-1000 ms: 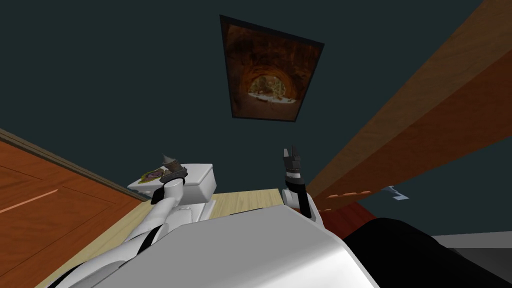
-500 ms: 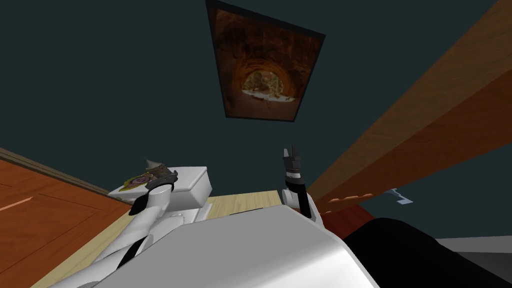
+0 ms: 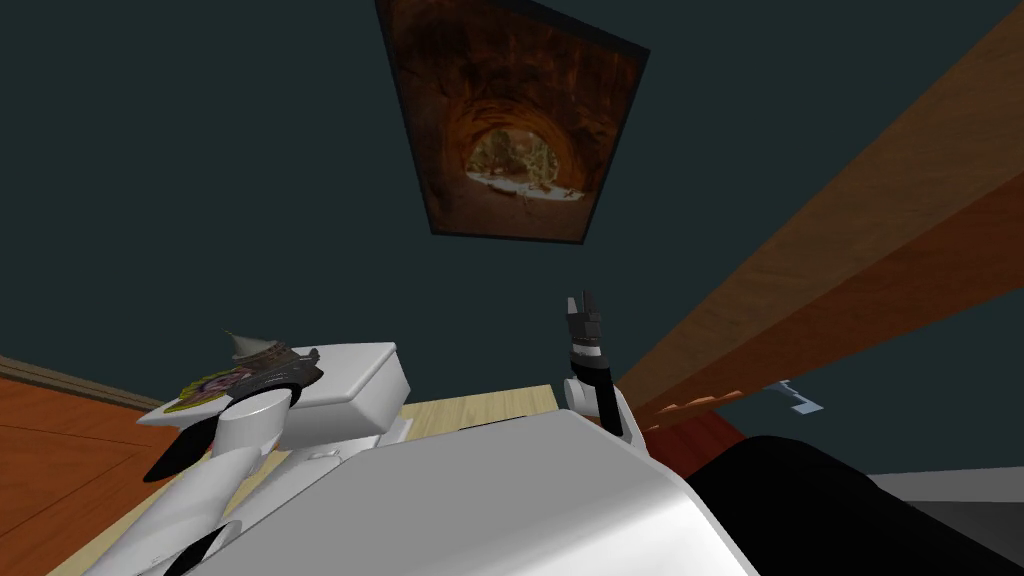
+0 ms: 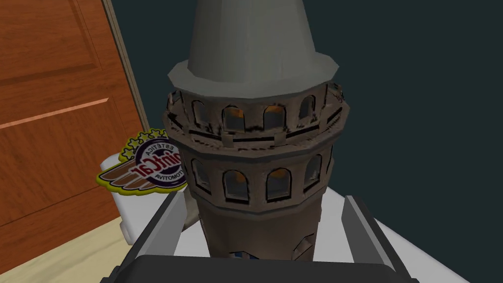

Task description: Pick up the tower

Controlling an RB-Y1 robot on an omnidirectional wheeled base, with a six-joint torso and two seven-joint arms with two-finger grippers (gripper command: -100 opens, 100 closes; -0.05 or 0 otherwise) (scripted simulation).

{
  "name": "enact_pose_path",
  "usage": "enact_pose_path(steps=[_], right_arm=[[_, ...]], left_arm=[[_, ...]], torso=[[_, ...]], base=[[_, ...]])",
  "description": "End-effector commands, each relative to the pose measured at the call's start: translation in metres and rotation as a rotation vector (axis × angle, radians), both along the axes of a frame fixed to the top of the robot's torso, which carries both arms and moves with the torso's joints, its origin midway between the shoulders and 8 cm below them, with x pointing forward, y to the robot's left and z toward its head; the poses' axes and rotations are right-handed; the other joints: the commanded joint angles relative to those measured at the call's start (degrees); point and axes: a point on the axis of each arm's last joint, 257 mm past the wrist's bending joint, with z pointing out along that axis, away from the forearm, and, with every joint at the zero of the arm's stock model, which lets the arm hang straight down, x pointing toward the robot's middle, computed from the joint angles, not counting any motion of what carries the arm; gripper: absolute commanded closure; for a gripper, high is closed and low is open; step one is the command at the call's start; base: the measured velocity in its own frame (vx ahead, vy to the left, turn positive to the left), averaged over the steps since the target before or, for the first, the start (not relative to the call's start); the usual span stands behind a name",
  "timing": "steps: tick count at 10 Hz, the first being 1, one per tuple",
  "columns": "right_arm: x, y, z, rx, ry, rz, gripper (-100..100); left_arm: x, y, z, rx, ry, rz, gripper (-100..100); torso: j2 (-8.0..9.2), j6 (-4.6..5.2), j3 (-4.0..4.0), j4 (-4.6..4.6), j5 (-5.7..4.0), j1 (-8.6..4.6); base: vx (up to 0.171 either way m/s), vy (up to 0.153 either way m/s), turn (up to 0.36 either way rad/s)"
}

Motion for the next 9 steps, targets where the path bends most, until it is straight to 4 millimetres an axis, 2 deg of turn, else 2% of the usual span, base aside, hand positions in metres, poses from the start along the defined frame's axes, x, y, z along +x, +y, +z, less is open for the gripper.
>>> enact_pose_path(steps=[1,2,3,4,6,7,8,9], right_arm=[[0.0,0.0,0.0,0.0,0.0,0.0,0],[0.0,0.0,0.0,0.0,0.0,0.0,0],[0.0,0.0,0.0,0.0,0.0,0.0,0],[0.0,0.0,0.0,0.0,0.0,0.0,0],[0.0,0.0,0.0,0.0,0.0,0.0,0],[0.0,0.0,0.0,0.0,0.0,0.0,0],[0.0,0.0,0.0,0.0,0.0,0.0,0],[0.0,0.0,0.0,0.0,0.0,0.0,0]], left_arm=[[-0.018,0.004,-0.012,0.003,0.033,0.005,-100],[-0.027,0.022,0.018,0.024,0.003,-0.013,-100],[-0.044,0.026,0.006,0.018,0.033,-0.003,-100],[-0.049,0.027,0.002,0.018,0.043,0.0,-100],[-0.049,0.027,0.002,0.018,0.043,0.0,-100],[-0.064,0.045,0.032,0.041,0.023,-0.009,-100],[-0.077,0.046,0.02,0.035,0.057,-0.009,-100],[-0.074,0.042,0.016,0.009,0.038,-0.016,-100]], torso=[[0.0,0.0,0.0,0.0,0.0,0.0],[0.12,-0.01,0.06,0.02,0.03,0.17],[-0.09,0.02,-0.03,0.0,0.0,0.13],[-0.05,0.01,-0.04,-0.02,0.02,0.08],[0.29,0.01,0.16,0.06,0.06,0.29],[0.37,0.01,0.21,0.08,0.08,0.38],[0.13,0.02,0.09,0.05,0.02,0.15],[0.03,0.0,0.01,0.01,0.0,0.05]], base=[[0.054,-0.051,0.017],[0.136,-0.076,-0.09],[0.111,-0.083,-0.039],[0.031,-0.055,0.011],[-0.007,-0.012,0.002],[0.085,-0.079,-0.102],[0.111,-0.105,-0.034],[0.059,-0.062,0.022]])
